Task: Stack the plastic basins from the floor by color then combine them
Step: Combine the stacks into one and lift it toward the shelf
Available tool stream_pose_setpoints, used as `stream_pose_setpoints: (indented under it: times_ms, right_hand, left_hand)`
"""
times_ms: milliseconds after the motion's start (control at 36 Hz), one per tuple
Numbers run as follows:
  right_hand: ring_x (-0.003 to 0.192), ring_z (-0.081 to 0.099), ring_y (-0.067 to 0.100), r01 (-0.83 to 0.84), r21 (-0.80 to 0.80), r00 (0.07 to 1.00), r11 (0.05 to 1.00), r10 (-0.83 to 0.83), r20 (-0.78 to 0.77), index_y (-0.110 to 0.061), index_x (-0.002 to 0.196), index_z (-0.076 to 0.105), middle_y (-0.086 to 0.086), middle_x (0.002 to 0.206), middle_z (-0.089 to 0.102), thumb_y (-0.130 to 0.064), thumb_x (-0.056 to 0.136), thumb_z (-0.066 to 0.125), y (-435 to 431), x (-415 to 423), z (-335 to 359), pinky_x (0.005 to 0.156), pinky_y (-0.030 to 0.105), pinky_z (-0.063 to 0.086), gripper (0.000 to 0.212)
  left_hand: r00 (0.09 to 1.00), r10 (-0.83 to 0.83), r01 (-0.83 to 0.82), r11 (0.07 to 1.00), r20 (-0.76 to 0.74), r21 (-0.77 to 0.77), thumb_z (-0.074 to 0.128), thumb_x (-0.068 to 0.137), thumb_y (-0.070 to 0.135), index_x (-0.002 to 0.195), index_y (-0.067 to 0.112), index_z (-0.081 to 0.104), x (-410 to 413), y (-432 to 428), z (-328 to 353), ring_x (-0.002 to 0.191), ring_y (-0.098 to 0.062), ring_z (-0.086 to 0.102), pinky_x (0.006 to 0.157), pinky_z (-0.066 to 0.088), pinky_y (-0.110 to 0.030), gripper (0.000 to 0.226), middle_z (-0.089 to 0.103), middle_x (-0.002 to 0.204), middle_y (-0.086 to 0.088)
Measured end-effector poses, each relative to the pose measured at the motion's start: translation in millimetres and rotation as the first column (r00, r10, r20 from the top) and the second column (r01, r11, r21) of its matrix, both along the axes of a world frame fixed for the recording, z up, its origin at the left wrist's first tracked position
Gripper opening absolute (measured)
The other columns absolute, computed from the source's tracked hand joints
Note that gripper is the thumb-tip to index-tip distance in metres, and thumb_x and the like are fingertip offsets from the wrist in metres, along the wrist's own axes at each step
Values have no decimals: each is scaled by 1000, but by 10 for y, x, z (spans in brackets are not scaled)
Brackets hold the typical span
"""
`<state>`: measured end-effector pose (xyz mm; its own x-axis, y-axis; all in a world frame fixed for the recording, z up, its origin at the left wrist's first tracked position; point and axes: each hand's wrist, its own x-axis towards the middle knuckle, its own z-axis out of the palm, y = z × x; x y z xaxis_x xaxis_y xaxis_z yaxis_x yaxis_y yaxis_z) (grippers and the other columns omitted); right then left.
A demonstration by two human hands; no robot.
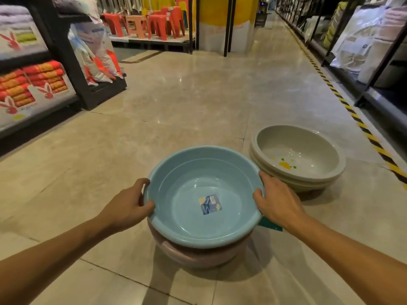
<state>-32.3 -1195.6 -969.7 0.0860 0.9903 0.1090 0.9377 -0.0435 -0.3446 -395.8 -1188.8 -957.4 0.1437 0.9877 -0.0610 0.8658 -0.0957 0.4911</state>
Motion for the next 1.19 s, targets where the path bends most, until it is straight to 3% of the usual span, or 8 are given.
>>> stream_pose_setpoints:
  times_ms: [83, 194, 250, 389, 639, 1000, 1111, 1194]
  right_hand:
    - [83, 60, 23, 13, -31, 1000, 999, -12, 17, -25, 134, 46, 3, 99, 61, -37, 92, 41, -6, -18, -95, 70, 40, 53, 44]
    - [72, 56, 13, -9, -48, 999, 999, 11, 46, -21, 134, 46, -1, 91, 58, -34, 95, 42, -9, -59, -232, 53, 29, 42, 42]
    - [68, 53, 10, -7, -57, 998, 998, 10, 59, -20, 134, 45, -2, 88, 56, -32, 97, 43, -27, -80, -293, 50, 26, 36, 39]
    - [72, 56, 15, -1, -108, 998, 994, 7, 61, -20, 134, 43, 1, 92, 58, -33, 98, 41, -58, -114, -402, 57, 33, 46, 39]
    - [71, 55, 12, 30, -130, 997, 991, -22, 68, -20, 136, 42, 0, 96, 58, -30, 101, 42, -65, -136, -497, 48, 23, 32, 37]
    - [72, 62, 12, 17, -182, 996, 983, -1, 89, -25, 137, 37, -3, 97, 60, -36, 100, 47, -60, -140, -616, 61, 32, 60, 40]
    - [75, 63, 12, 5, -189, 996, 982, 12, 84, -25, 143, 32, -3, 101, 61, -38, 101, 47, -64, -119, -666, 64, 33, 61, 47]
    - [82, 62, 14, 0, -189, 998, 982, 12, 63, -25, 147, 29, -1, 107, 61, -38, 101, 47, -62, -107, -687, 68, 35, 60, 51]
  left_hand:
    - [1000, 0, 0, 1000, 0, -17, 52, 82, 50, 142, 20, 37, 12, -34, -59, 63, -9, 61, 51, 41, -16, 69, 61, 75, 10]
    - [1000, 1, -2, 999, -25, -54, 57, 89, 45, 142, 18, 36, 24, -63, -99, 65, -9, 60, 51, 39, -13, 63, 58, 78, 11]
    - [999, -10, 8, 998, -38, -62, 52, 84, 52, 141, 17, 35, 20, -80, -122, 64, -9, 58, 50, 37, -13, 69, 58, 77, 11]
    - [997, -26, 20, 996, -74, -86, 44, 76, 54, 140, 17, 36, -34, -75, -231, 66, -8, 58, 52, 39, -15, 75, 56, 80, 12]
    - [995, -32, 25, 997, -94, -78, 56, 94, 42, 141, 16, 35, 28, -43, -349, 69, -6, 55, 53, 39, -12, 57, 52, 86, 13]
    - [996, -47, 41, 996, -77, -83, 55, 94, 41, 141, 17, 33, -17, -30, -547, 73, -3, 55, 56, 38, -12, 57, 49, 87, 16]
    - [997, -53, 48, 995, -57, -83, 55, 95, 41, 141, 20, 32, -23, -30, -608, 75, -2, 55, 57, 40, -11, 56, 52, 97, 12]
    - [998, -52, 49, 997, -44, -63, 55, 95, 39, 142, 19, 32, -58, -29, -639, 75, -1, 55, 56, 39, -11, 56, 48, 90, 19]
